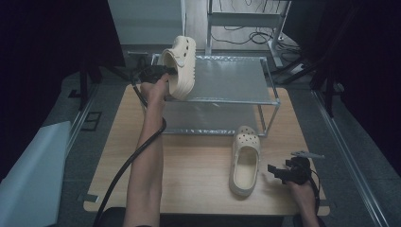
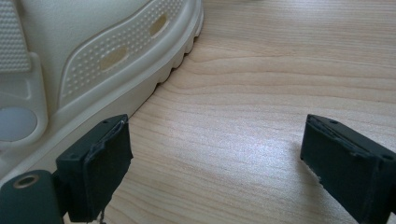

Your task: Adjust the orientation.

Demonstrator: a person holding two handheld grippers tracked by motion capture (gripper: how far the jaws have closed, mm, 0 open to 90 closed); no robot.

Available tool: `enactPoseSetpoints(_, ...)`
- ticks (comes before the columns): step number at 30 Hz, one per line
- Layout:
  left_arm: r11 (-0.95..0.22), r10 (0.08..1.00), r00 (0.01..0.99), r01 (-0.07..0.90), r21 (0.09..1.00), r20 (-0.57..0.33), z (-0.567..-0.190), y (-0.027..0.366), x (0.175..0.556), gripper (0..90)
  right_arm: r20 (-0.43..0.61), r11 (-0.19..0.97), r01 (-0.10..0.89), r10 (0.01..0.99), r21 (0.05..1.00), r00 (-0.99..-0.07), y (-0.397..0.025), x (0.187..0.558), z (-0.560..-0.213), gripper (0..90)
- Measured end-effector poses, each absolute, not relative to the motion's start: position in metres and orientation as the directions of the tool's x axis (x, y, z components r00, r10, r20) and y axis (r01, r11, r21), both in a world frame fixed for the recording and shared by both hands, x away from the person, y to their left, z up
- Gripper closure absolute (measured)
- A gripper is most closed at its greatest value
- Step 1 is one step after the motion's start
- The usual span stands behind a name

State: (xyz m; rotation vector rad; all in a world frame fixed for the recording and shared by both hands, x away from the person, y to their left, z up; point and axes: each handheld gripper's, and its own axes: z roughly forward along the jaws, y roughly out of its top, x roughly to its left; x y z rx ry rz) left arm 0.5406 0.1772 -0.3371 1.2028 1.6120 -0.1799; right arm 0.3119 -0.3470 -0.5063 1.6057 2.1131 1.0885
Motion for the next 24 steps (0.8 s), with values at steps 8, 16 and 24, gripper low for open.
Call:
enactPoseSetpoints(8, 0.482, 0.657, 0.036, 0.748, 0.456, -0.753, -0.334, 0.181, 0.544, 75.4, 0.222, 0.099, 0.708, 0.911, 0.699, -0.347, -0.347, 0.312, -0.506, 9.1)
enactPoseSetpoints(16, 0.448, 0.682, 0.07, 0.747, 0.492, -0.728, -0.329, 0.174, 0.544, 67.7, 0.217, 0.103, 0.705, 0.912, 0.701, -0.348, -0.347, 0.312, -0.506, 9.5)
enactPoseSetpoints(24, 0.441, 0.652, 0.105, 0.753, 0.489, -0.75, -0.332, 0.169, 0.545, 54.6, 0.217, 0.105, 0.707, 0.912, 0.699, -0.349, -0.347, 0.312, -0.506, 9.5)
